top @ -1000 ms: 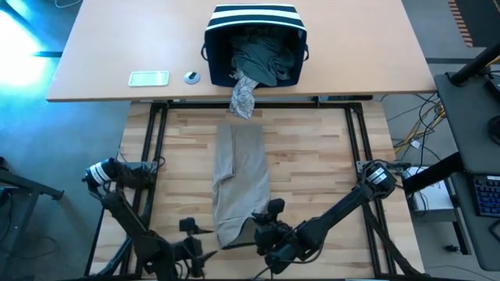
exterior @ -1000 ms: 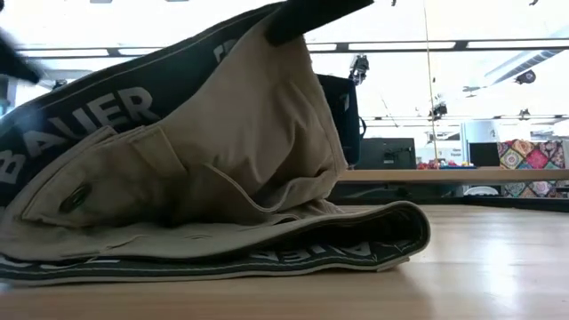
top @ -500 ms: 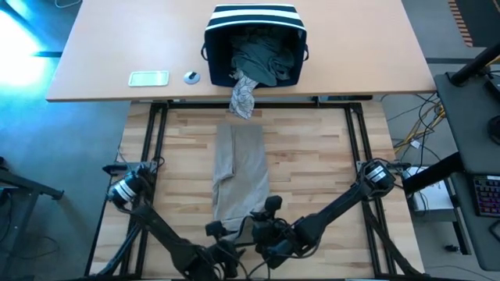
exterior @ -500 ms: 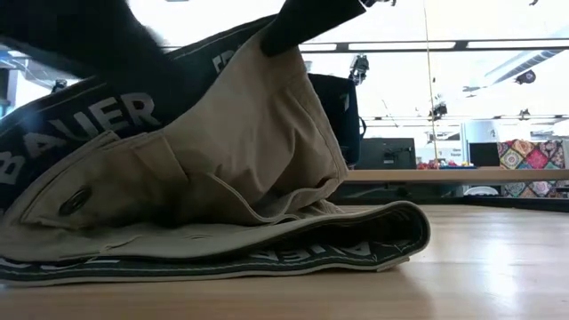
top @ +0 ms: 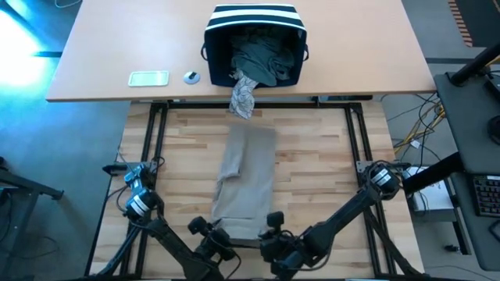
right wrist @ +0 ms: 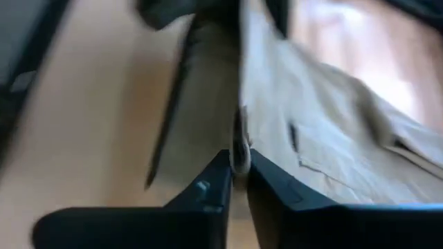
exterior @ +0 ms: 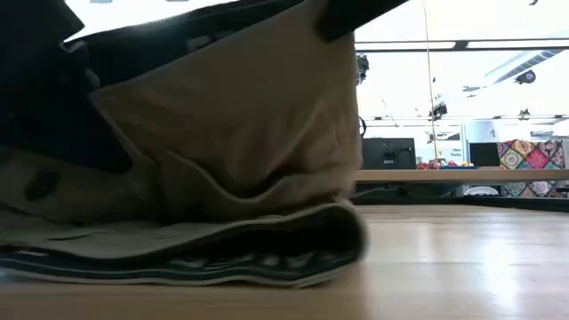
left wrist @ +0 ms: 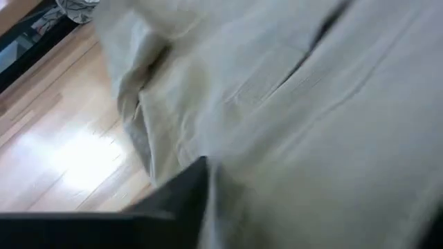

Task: Fold Laundry from Bin
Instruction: Fold the brown shorts from the blue laundry basket

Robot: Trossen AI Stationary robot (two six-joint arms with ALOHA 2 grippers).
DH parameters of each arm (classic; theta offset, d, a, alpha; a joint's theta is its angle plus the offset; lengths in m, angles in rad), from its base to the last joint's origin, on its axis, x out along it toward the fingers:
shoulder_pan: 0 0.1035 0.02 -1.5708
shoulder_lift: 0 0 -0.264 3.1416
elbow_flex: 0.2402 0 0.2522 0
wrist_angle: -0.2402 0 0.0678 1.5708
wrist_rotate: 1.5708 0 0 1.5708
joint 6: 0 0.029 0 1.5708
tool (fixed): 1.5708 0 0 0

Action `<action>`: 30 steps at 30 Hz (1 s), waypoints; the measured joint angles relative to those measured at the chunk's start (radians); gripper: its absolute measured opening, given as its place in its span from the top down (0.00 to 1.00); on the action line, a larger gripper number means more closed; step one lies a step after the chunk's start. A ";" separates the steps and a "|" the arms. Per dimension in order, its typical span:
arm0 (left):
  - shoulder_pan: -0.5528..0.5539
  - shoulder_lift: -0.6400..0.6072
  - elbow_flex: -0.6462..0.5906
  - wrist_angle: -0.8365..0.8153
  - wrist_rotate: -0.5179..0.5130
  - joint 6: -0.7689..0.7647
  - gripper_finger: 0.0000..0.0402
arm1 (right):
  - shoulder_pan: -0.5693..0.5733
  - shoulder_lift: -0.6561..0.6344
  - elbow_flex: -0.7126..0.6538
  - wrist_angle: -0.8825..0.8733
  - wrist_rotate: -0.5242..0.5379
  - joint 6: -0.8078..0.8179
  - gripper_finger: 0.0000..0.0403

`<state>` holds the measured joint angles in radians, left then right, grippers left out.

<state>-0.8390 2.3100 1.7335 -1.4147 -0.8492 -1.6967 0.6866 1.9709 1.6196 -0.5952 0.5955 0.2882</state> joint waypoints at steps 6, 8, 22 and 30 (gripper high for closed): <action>0.000 0.000 -0.002 -0.026 0.013 -0.019 0.96 | 0.015 -0.005 0.000 -0.009 -0.073 0.004 0.68; -0.001 0.000 -0.002 -0.035 0.022 -0.026 0.93 | 0.014 -0.013 0.000 -0.022 -0.052 0.008 0.61; -0.021 0.000 -0.043 -0.110 0.049 -0.100 0.91 | -0.015 0.044 -0.205 0.242 -0.122 0.281 0.60; -0.017 -0.011 -0.044 -0.070 0.067 -0.027 0.91 | -0.105 0.052 -0.372 0.725 -0.202 0.343 0.95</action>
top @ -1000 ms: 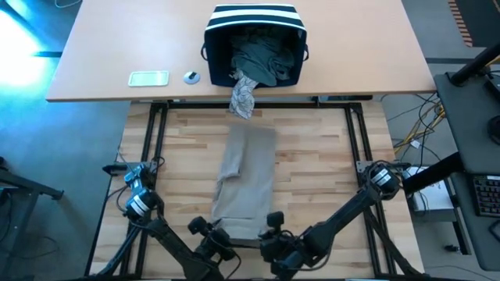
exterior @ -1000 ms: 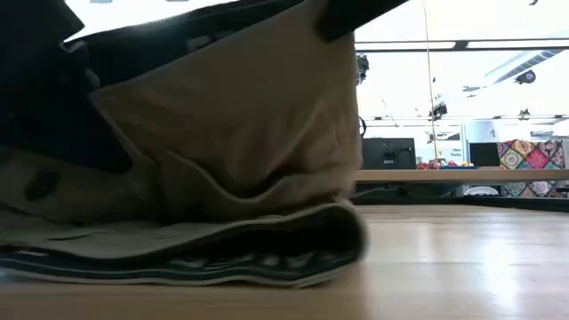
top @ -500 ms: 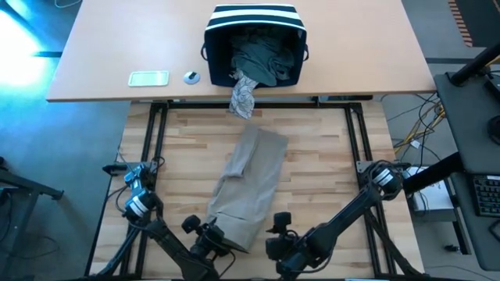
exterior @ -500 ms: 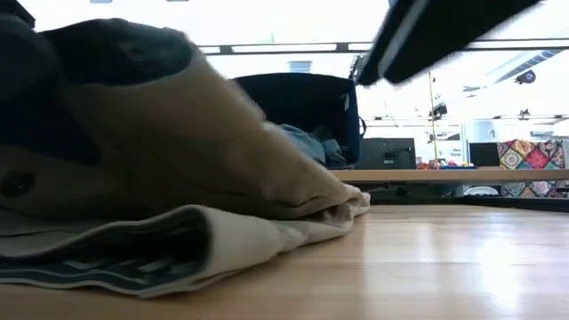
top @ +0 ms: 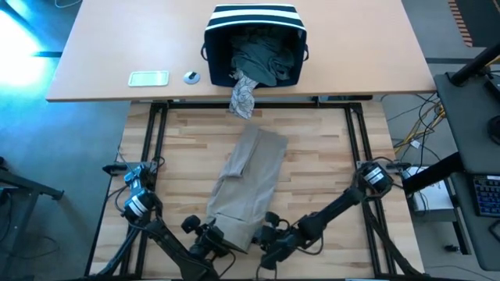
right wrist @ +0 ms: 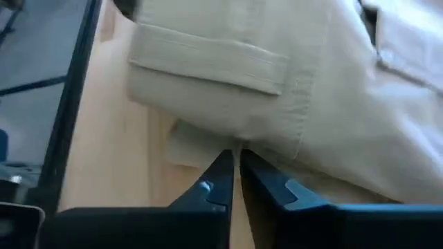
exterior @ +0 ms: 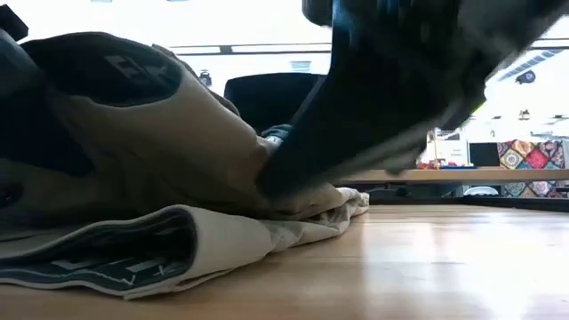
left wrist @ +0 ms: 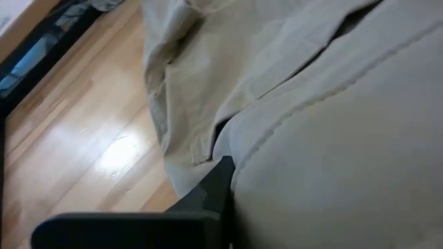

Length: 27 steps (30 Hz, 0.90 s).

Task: Fold Laundry from Bin
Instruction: Fold the brown shorts from the blue laundry basket

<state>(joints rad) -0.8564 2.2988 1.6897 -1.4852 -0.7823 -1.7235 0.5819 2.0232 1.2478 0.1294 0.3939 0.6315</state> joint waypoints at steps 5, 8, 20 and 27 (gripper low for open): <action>0.019 -0.020 0.000 0.030 0.015 0.103 0.91 | -0.019 0.044 -0.025 0.125 0.072 -0.053 0.97; 0.028 -0.040 -0.004 0.035 0.020 0.177 0.91 | -0.028 0.063 -0.018 0.089 0.068 -0.049 0.98; 0.017 -0.075 -0.157 0.179 0.117 0.397 0.90 | -0.036 0.086 -0.019 -0.025 0.033 0.011 0.98; 0.006 -0.081 -0.154 0.264 0.157 0.591 0.80 | -0.036 0.087 -0.022 -0.028 0.025 0.008 0.98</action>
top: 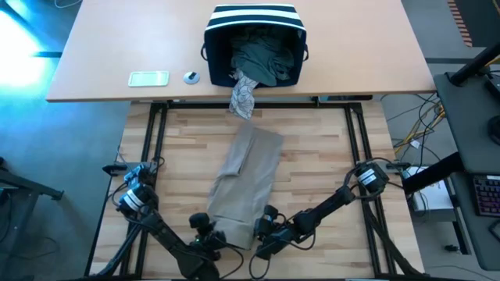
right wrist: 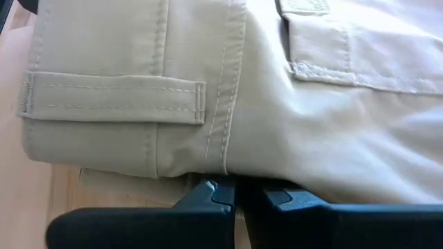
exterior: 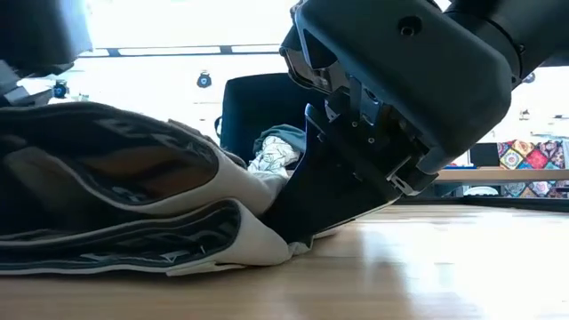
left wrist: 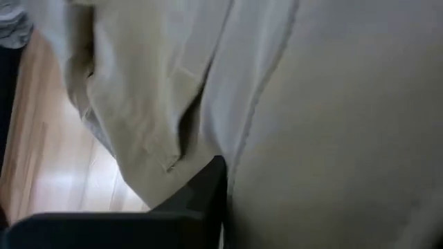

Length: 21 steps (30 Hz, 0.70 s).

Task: Fold Laundry from Bin
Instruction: Fold the brown shorts from the blue laundry basket

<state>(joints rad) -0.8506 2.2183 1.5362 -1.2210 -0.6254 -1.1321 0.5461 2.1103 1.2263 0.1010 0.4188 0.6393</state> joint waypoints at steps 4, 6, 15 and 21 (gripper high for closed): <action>-0.012 -0.017 -0.005 0.009 0.045 0.093 0.69 | 0.000 -0.004 -0.001 0.000 -0.003 -0.002 0.98; -0.022 -0.033 -0.005 0.010 0.065 0.142 0.64 | 0.000 -0.010 -0.002 -0.001 -0.005 -0.004 0.98; -0.041 -0.225 -0.006 0.022 0.123 0.280 0.50 | 0.006 -0.074 -0.006 -0.082 -0.036 -0.025 0.98; -0.028 -0.337 -0.064 0.206 0.101 0.333 0.49 | 0.006 -0.075 -0.007 -0.079 -0.030 -0.022 0.98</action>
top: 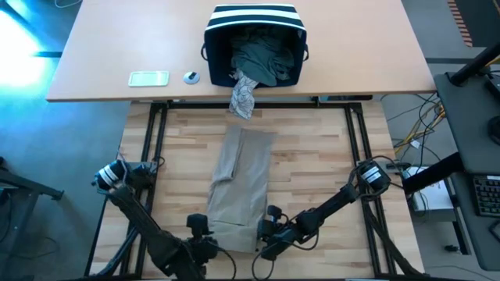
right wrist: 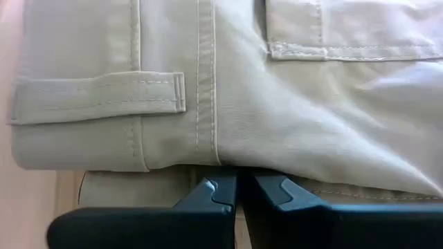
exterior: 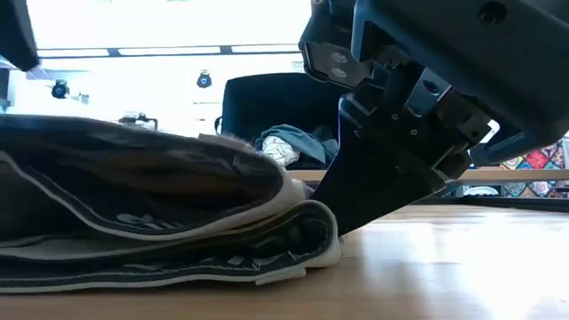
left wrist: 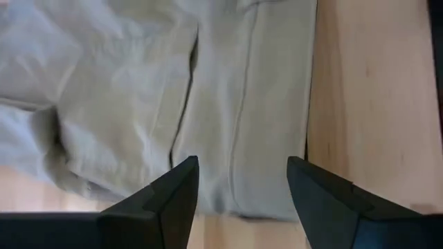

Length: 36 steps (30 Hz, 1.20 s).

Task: Fold Laundry from Bin
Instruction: Fold the brown shorts from the blue laundry basket

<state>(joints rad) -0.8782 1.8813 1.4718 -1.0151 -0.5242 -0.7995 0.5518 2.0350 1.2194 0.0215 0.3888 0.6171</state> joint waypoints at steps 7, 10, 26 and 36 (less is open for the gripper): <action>0.032 -0.017 -0.061 -0.098 -0.025 -0.046 0.49 | 0.005 -0.061 -0.002 -0.074 -0.055 0.013 0.98; 0.072 -0.022 -0.139 -0.005 -0.052 -0.055 0.49 | 0.008 -0.113 -0.001 -0.113 -0.070 0.014 0.98; 0.140 -0.027 -0.386 0.355 0.058 0.003 0.49 | 0.020 -0.250 0.004 -0.042 0.024 -0.074 0.98; 0.125 -0.058 -0.389 0.300 0.078 0.047 0.49 | 0.009 0.087 0.009 0.202 0.010 0.040 0.98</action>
<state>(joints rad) -0.7532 1.8237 1.0824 -0.7152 -0.4457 -0.7529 0.5606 2.1224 1.2285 0.2236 0.3984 0.6576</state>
